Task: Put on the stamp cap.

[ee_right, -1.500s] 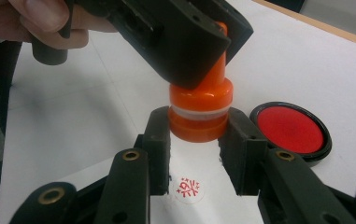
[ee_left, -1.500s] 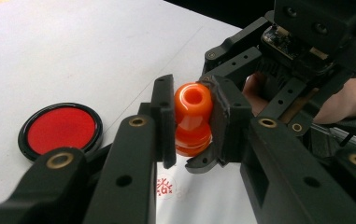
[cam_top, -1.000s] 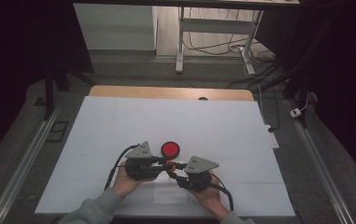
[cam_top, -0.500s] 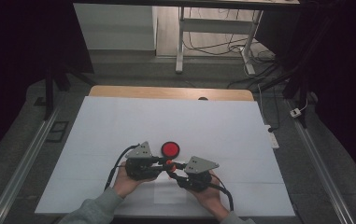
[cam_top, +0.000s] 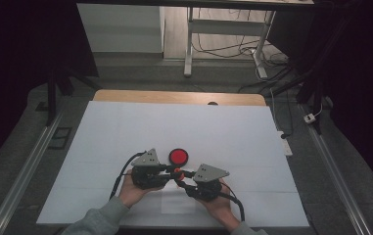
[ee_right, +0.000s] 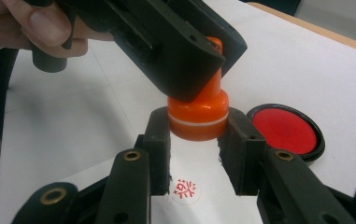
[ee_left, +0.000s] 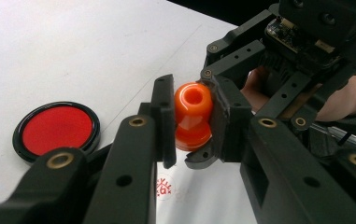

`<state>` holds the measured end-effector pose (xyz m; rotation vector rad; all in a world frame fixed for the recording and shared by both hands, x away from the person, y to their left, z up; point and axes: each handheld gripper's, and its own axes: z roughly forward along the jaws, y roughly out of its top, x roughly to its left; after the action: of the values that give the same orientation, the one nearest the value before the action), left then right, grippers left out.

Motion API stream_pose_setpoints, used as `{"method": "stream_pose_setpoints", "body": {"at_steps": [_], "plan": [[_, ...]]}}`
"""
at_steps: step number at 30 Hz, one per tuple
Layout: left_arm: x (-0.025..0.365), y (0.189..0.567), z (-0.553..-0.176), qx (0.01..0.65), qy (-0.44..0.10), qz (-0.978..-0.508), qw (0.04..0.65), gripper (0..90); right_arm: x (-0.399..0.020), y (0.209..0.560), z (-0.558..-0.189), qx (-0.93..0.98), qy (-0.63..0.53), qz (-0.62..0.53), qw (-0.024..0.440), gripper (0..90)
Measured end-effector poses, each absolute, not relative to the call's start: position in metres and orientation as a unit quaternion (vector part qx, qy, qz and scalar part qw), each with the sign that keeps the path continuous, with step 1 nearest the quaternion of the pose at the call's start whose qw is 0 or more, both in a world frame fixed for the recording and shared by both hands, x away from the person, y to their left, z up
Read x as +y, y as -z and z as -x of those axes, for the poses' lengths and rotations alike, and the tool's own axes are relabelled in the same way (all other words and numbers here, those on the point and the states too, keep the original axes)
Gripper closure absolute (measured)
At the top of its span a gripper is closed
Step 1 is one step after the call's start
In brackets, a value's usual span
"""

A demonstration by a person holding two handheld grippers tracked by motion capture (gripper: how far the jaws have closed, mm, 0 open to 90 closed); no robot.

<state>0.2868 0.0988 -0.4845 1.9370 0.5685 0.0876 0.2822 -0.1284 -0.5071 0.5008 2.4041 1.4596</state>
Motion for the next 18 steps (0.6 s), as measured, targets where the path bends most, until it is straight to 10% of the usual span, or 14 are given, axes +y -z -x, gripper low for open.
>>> {"method": "stream_pose_setpoints", "body": {"at_steps": [18], "plan": [[0.0991, 0.4871, -0.2859, 0.238, -0.039, -0.807, 0.539, 72.2, -0.1287, 0.5065, -0.2808, 0.831, -0.506, -0.178, 0.146, 64.7]]}}
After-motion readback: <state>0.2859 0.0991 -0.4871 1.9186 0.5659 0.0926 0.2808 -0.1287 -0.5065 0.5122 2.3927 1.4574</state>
